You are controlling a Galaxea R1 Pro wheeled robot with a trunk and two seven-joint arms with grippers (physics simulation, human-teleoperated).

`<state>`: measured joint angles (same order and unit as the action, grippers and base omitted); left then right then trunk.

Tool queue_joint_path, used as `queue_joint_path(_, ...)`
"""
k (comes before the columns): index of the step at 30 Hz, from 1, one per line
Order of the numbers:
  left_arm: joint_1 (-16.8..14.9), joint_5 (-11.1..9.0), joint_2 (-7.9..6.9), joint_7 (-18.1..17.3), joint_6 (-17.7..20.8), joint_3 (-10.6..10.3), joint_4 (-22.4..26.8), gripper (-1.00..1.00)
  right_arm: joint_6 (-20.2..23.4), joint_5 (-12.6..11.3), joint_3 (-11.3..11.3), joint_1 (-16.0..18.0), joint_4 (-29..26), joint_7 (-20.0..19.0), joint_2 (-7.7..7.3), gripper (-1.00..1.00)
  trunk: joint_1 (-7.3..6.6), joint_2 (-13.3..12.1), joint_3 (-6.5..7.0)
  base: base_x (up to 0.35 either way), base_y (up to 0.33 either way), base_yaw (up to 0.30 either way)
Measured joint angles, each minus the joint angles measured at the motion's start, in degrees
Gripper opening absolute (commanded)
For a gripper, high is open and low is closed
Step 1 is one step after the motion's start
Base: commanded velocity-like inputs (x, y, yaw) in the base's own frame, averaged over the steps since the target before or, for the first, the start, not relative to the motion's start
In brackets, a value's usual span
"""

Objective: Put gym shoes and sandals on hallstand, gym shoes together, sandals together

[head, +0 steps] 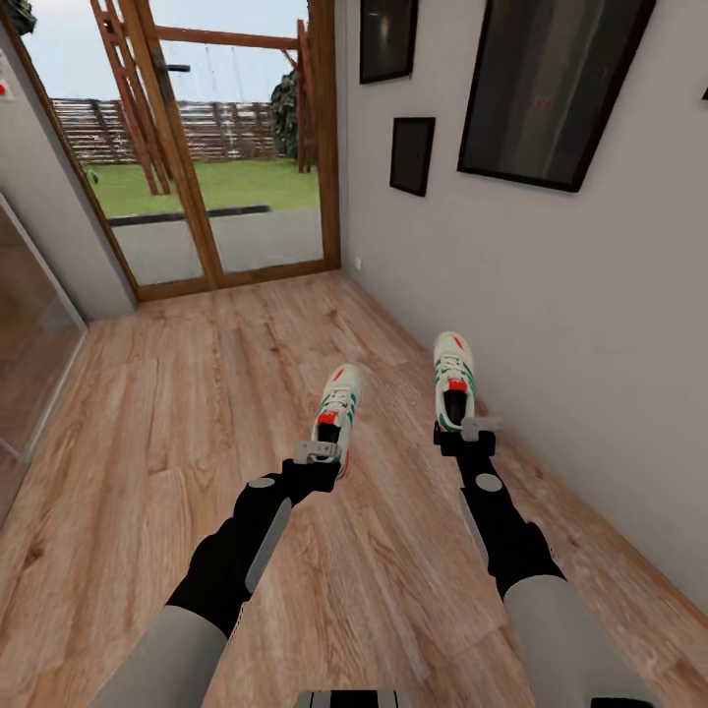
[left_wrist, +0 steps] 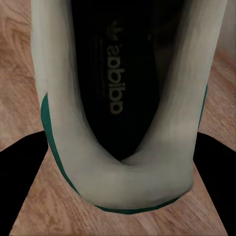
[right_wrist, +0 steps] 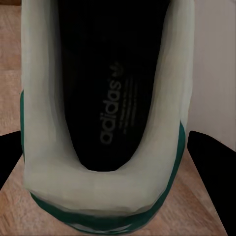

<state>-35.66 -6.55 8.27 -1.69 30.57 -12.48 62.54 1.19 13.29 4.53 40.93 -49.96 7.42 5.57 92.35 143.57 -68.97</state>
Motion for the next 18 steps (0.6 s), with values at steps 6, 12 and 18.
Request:
queue_joint_path(6, -0.01, 0.0, 0.01, 0.01, -0.01, 0.16, 0.0, -1.0, 0.01, 0.0, -0.02, -0.01, -0.01, 0.0, -0.01, -1.0, 0.0, 0.0, 0.07, 0.0, 0.313, -0.063)
queue_joint_path(12, -0.01, 0.0, 0.01, 0.01, -0.04, 0.16, -0.03, -1.0, 0.05, 0.0, -0.01, -0.01, -0.03, -0.01, 0.0, -1.0, 0.0, 0.0, 0.37, 0.0, 0.207, -0.229)
queue_joint_path(18, -0.01, 0.04, -0.03, 0.07, -0.05, 0.16, 0.04, -1.0, 0.05, 0.0, 0.02, -0.01, -0.04, -0.02, -0.01, -1.0, 0.0, 0.0, 0.7, 0.0, 0.012, -0.243)
